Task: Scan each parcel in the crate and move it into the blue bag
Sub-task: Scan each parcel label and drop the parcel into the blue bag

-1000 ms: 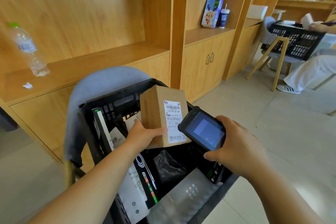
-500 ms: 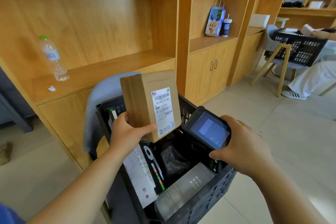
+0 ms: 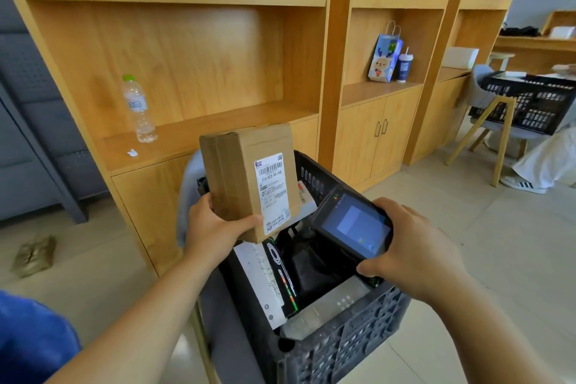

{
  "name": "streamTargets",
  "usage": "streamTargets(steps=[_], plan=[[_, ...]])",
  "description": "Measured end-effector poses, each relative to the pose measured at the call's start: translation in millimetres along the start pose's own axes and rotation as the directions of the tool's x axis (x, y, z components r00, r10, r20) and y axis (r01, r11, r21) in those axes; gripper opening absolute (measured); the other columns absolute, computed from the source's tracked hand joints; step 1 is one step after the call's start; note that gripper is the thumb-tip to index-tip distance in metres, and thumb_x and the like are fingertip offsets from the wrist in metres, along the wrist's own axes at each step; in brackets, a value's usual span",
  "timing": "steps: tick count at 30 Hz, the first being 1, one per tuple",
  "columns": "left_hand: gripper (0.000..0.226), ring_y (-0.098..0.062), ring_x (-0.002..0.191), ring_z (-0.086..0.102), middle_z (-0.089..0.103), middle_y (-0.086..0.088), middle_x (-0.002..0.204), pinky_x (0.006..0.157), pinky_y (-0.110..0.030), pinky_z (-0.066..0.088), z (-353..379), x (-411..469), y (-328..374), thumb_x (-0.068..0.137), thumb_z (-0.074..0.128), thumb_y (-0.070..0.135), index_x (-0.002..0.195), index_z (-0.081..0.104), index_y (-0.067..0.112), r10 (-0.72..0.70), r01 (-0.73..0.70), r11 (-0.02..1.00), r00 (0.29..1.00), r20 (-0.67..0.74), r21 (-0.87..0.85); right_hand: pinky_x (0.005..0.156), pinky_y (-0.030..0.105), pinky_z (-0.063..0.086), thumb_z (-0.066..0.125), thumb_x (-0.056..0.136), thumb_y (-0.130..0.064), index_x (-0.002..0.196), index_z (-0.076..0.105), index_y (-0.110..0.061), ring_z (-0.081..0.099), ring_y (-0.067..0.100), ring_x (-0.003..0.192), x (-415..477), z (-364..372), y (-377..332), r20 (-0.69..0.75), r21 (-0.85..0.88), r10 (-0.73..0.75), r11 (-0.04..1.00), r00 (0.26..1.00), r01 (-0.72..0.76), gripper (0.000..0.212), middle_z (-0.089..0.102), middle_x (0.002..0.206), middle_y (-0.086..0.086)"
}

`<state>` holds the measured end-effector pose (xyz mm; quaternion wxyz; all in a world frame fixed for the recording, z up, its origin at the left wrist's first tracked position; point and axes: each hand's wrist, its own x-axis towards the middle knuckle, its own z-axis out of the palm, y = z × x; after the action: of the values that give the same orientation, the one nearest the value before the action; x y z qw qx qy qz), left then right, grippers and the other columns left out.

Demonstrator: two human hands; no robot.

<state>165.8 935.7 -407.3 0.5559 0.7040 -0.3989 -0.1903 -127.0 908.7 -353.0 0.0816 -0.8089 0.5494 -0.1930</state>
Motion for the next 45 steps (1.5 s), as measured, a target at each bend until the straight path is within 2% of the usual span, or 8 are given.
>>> streamTargets(steps=[4, 10, 17, 23, 28, 33, 39, 45], plan=[[0.081, -0.015, 0.104, 0.062, 0.061, 0.014, 0.111, 0.086, -0.036, 0.053, -9.5, -8.9, 2.7, 0.048, 0.091, 0.041, 0.117, 0.052, 0.027, -0.014, 0.013, 1.0, 1.0, -0.028, -0.017, 0.058, 0.027, 0.038, 0.072, 0.049, -0.055, 0.128, 0.032, -0.035, 0.047, 0.01, 0.076, -7.2, -1.8, -6.8, 0.004, -0.009, -0.014, 1.0, 1.0, 0.014, 0.091, 0.044, 0.093, -0.016], [0.062, 0.013, 0.081, 0.061, 0.059, 0.028, 0.095, 0.061, -0.008, 0.045, -48.6, -34.6, 3.1, 0.055, 0.091, 0.032, 0.102, 0.05, 0.038, -0.031, 0.018, 0.991, 0.995, -0.094, -0.134, 0.067, 0.031, 0.041, 0.076, 0.051, -0.052, 0.131, 0.031, -0.033, 0.052, 0.015, 0.091, -15.6, 4.9, -39.4, -0.022, 0.068, -0.092, 0.993, 0.996, 0.093, 0.094, 0.051, 0.108, -0.012], [0.104, -0.006, 0.107, 0.058, 0.059, 0.015, 0.119, 0.08, -0.024, 0.046, -135.8, -100.2, -36.8, 0.041, 0.092, 0.049, 0.132, 0.047, 0.027, -0.165, 0.107, 0.963, 0.959, -0.228, -0.248, 0.064, 0.031, 0.044, 0.08, 0.053, -0.045, 0.123, 0.038, -0.034, 0.051, 0.013, 0.079, -32.4, 38.3, -112.5, 0.015, 0.21, -0.302, 0.933, 0.953, 0.292, 0.083, 0.047, 0.094, -0.015], [0.089, 0.0, 0.088, 0.064, 0.063, 0.013, 0.106, 0.066, -0.02, 0.046, -213.0, -172.0, -84.1, 0.04, 0.089, 0.05, 0.118, 0.051, 0.03, -0.349, 0.256, 0.933, 0.822, -0.45, -0.254, 0.053, 0.023, 0.033, 0.081, 0.05, -0.045, 0.117, 0.037, -0.035, 0.045, 0.009, 0.074, -50.1, 82.1, -179.5, 0.093, 0.257, -0.475, 0.861, 0.875, 0.439, 0.081, 0.046, 0.089, -0.016], [0.078, -0.017, 0.101, 0.061, 0.062, 0.001, 0.117, 0.08, -0.034, 0.049, -271.7, -206.6, -117.5, 0.064, 0.081, 0.05, 0.128, 0.05, 0.019, -0.43, 0.411, 0.895, 0.685, -0.588, -0.175, 0.057, 0.023, 0.034, 0.078, 0.048, -0.044, 0.122, 0.038, -0.035, 0.047, 0.008, 0.08, -64.0, 110.5, -218.6, 0.179, 0.318, -0.574, 0.802, 0.799, 0.506, 0.084, 0.052, 0.098, -0.014], [0.03, -0.016, 0.098, 0.053, 0.059, 0.007, 0.103, 0.078, -0.026, 0.044, -293.5, -211.3, -131.1, 0.082, 0.07, 0.044, 0.102, 0.059, 0.025, -0.431, 0.494, 0.869, 0.719, -0.546, -0.035, 0.056, 0.019, 0.034, 0.077, 0.048, -0.045, 0.12, 0.038, -0.037, 0.048, 0.008, 0.081, -69.8, 118.5, -230.8, 0.223, 0.337, -0.595, 0.791, 0.772, 0.511, 0.083, 0.052, 0.099, -0.015], [0.027, -0.017, 0.093, 0.064, 0.067, 0.002, 0.099, 0.086, -0.04, 0.052, -268.4, -192.3, -132.4, 0.082, 0.072, 0.038, 0.098, 0.065, 0.018, -0.494, 0.538, 0.843, 0.793, -0.357, 0.029, 0.055, 0.018, 0.031, 0.082, 0.047, -0.046, 0.122, 0.035, -0.036, 0.042, 0.006, 0.078, -62.1, 103.4, -212.4, 0.179, 0.256, -0.524, 0.842, 0.833, 0.474, 0.088, 0.044, 0.091, -0.018], [0.012, -0.008, 0.084, 0.066, 0.07, 0.009, 0.085, 0.077, -0.031, 0.052, -210.4, -145.3, -109.1, 0.081, 0.073, 0.036, 0.085, 0.068, 0.026, -0.381, 0.404, 0.906, 0.908, -0.174, 0.125, 0.062, 0.031, 0.042, 0.081, 0.049, -0.049, 0.121, 0.035, -0.036, 0.049, 0.012, 0.079, -40.2, 74.8, -156.2, 0.129, 0.189, -0.363, 0.923, 0.923, 0.336, 0.087, 0.048, 0.094, -0.015]])
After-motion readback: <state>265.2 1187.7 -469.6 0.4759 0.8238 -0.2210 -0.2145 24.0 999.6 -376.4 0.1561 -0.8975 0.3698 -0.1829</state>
